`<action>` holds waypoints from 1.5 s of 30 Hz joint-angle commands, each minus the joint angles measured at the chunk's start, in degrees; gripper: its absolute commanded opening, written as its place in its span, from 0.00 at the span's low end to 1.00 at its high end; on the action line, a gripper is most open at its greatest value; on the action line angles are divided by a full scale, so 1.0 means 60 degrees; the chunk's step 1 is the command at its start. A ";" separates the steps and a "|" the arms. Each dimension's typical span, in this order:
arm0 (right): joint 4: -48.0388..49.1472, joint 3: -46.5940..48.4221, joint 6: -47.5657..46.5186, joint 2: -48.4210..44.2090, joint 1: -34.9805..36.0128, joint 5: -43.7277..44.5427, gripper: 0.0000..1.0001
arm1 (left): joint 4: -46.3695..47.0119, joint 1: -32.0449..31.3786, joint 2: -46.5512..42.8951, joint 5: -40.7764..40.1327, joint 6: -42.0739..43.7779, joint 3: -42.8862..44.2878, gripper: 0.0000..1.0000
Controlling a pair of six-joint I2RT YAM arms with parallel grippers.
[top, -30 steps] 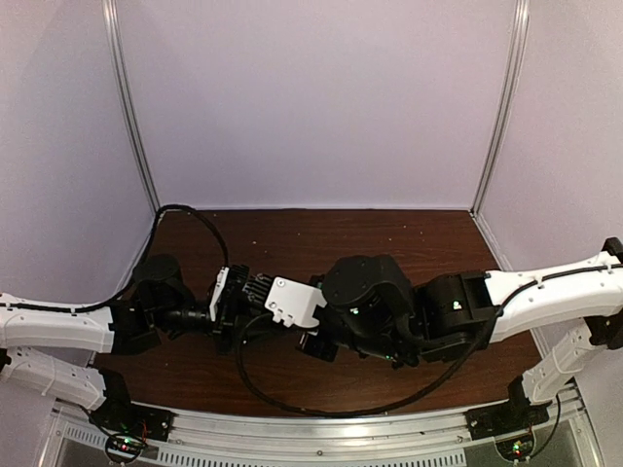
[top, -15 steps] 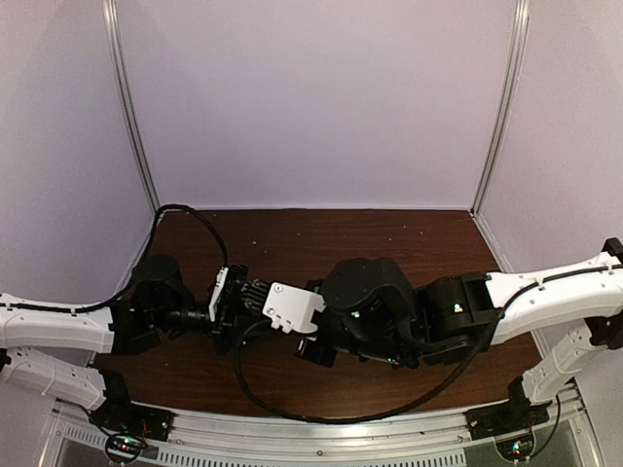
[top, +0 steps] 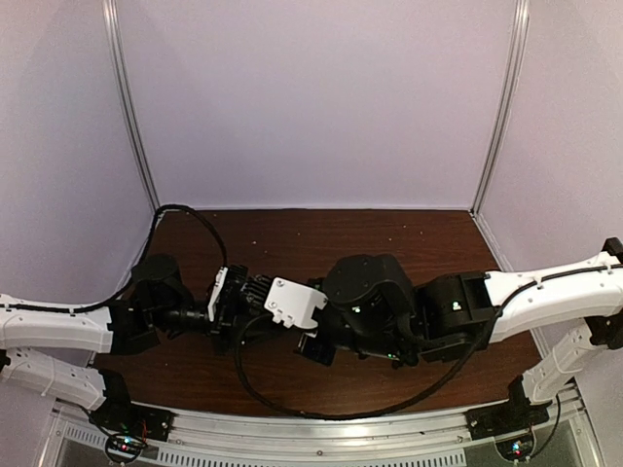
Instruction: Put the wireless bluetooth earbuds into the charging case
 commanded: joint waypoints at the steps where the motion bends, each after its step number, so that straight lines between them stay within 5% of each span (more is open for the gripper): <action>1: -0.0103 -0.0307 0.0315 -0.0006 -0.0011 -0.0886 0.00 | 0.1093 0.0005 -0.0358 0.0013 0.0116 0.0207 0.00; 8: -0.0103 -0.0364 0.0461 -0.0080 -0.0099 -0.1156 0.00 | 0.1137 0.0006 -0.0465 -0.0074 0.0075 0.0122 0.00; 21: -0.0158 -0.0116 0.0362 -0.0326 -0.0132 -0.0768 0.21 | 0.0956 0.0018 -0.0368 -0.0155 0.0140 0.0118 0.00; 32: -0.0019 -0.0317 0.0384 -0.0920 -0.0132 -0.0800 0.28 | 0.0935 0.0012 -0.0303 -0.0150 0.0170 0.0136 0.00; 45: 0.0055 -0.0393 0.0363 -0.0952 -0.0132 -0.0936 0.19 | 0.0962 0.0015 -0.0185 -0.0077 0.0171 0.0208 0.00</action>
